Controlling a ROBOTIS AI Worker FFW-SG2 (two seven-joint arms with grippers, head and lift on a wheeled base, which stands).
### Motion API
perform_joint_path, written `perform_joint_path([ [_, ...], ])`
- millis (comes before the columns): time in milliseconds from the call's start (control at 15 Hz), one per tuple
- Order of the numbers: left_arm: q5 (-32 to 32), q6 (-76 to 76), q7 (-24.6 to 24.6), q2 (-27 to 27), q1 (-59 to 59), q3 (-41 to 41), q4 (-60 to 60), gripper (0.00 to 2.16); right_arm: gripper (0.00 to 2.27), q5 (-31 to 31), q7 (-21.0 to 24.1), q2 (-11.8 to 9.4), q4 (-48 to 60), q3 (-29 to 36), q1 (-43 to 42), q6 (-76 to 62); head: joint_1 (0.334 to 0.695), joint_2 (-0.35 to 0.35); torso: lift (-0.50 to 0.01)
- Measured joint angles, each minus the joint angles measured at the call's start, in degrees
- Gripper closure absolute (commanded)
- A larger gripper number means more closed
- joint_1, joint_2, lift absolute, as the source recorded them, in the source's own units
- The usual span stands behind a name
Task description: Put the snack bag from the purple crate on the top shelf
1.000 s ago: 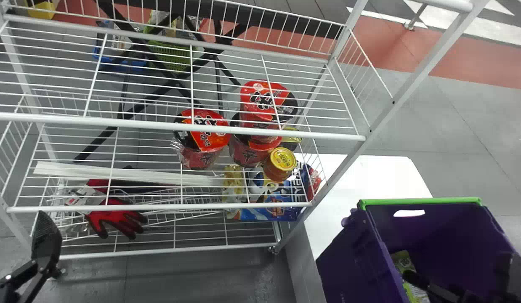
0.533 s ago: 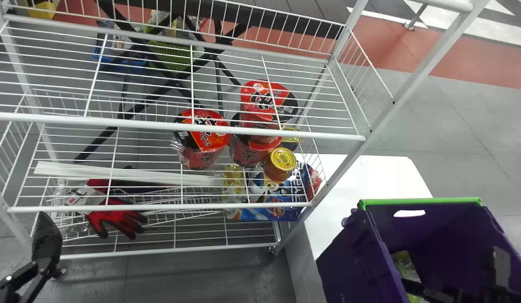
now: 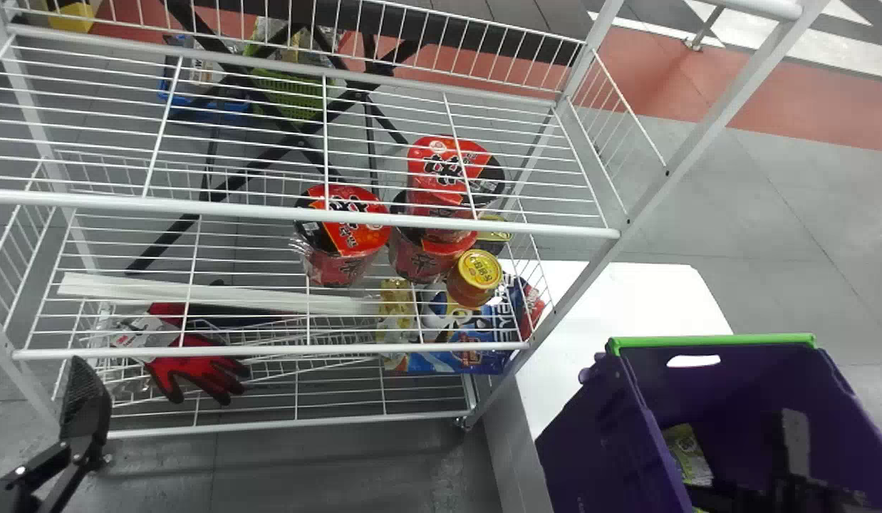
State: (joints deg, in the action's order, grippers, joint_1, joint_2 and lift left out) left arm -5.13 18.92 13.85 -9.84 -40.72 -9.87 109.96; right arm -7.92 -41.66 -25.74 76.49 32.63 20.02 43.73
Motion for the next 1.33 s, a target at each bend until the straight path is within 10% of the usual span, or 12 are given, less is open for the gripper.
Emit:
perform_joint_path([
  [867,0.0,1.0,0.0,-0.2,0.0,0.0,-0.6,0.12,0.0,12.1,5.5,1.9,-12.3,-13.2,-5.4,-17.6,0.695,-0.35,-0.452],
  [1200,0.0,1.2,0.1,-0.2,0.0,0.0,-0.9,0.12,0.5,13.4,7.2,2.3,-12.4,-14.0,-5.4,-15.6,0.695,-0.35,-0.452],
  [1333,0.0,1.5,0.1,-0.2,0.0,0.0,-1.0,0.12,1.12,13.6,7.7,2.3,-12.3,-14.1,-5.4,-14.4,0.695,-0.35,-0.452],
])
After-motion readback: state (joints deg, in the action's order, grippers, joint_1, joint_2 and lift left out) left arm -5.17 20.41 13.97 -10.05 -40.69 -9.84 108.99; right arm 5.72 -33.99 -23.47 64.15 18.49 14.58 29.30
